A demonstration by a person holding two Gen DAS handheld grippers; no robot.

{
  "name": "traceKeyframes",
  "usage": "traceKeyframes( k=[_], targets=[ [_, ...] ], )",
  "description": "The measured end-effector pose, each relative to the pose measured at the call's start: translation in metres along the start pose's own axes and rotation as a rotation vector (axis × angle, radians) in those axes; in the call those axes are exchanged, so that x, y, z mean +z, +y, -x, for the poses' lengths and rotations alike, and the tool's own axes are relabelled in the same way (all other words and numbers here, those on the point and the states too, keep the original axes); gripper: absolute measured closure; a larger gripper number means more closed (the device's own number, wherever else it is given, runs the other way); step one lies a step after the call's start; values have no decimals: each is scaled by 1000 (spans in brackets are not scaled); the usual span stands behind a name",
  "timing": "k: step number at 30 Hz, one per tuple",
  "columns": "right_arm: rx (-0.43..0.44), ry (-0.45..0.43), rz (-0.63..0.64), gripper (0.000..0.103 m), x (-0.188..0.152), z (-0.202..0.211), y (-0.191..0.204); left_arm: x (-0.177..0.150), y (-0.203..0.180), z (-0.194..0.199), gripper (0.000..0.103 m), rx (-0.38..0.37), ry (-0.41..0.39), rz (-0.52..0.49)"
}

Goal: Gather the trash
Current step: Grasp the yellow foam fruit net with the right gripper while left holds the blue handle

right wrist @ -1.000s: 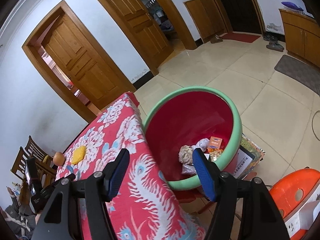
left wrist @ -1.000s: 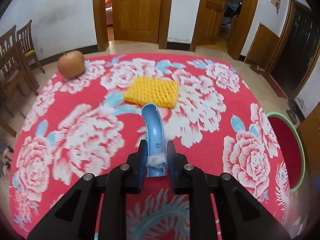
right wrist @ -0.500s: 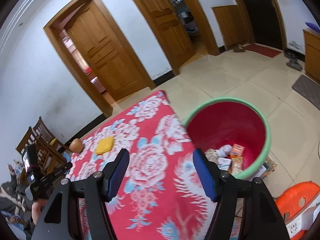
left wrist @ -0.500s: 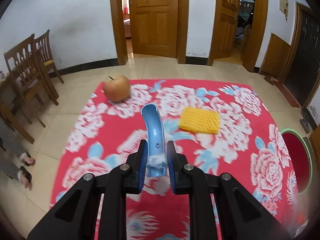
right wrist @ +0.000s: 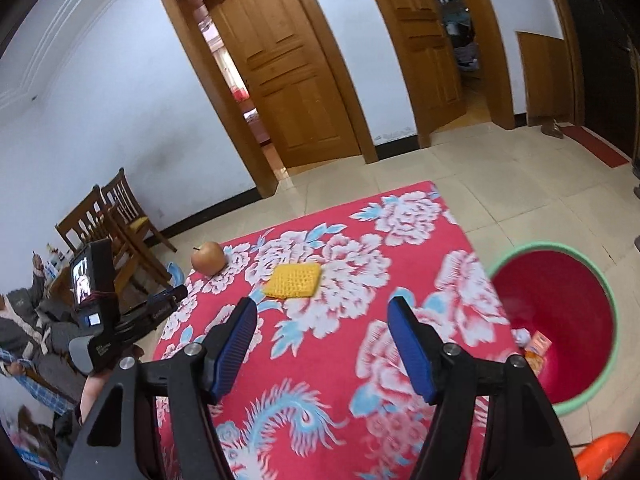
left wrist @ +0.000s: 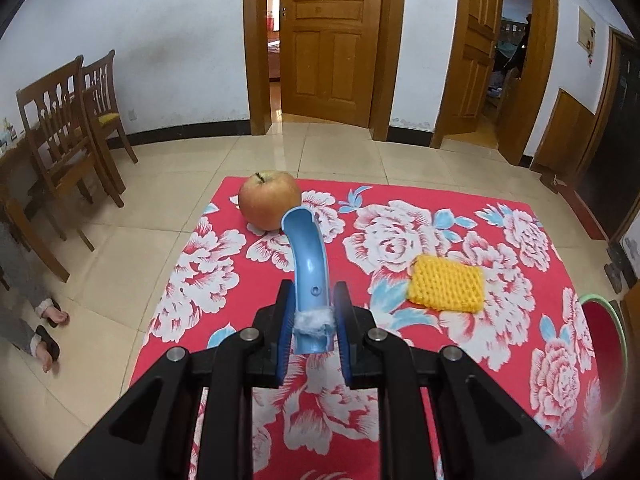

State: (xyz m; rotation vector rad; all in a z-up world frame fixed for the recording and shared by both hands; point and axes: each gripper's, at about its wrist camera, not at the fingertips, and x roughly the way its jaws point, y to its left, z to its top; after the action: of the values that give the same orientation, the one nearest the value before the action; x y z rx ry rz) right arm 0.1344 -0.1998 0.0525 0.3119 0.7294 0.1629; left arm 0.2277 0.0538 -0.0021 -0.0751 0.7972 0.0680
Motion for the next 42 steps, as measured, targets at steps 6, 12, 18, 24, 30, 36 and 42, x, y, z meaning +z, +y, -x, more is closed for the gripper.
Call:
traceKeyframes(
  k=[6,12,18,24,30,36,42],
  targets=[
    [5,39,35,33,5,-45,18,-5,3,-19,84,-2,-4,7],
    [-15,96,86,37,4,-97,31,-11,3,-35,84,9,-12,12],
    [-45,136,105,44,0,-143,31,-17,10,-50,84,12,-6,42],
    [-56,171,91,45,-1,-176,28,-23,19,-61,84,26,15,68],
    [-91,182,95,51,-5,-192,26,-27,15,-66,84,24,23,53],
    [-109,189,127,60,-12,-204,31,-28,16,-67,84,22,27,56],
    [-125,180,163,68,-15,-206,36,-29,16,-69,84,19,44,59]
  ],
)
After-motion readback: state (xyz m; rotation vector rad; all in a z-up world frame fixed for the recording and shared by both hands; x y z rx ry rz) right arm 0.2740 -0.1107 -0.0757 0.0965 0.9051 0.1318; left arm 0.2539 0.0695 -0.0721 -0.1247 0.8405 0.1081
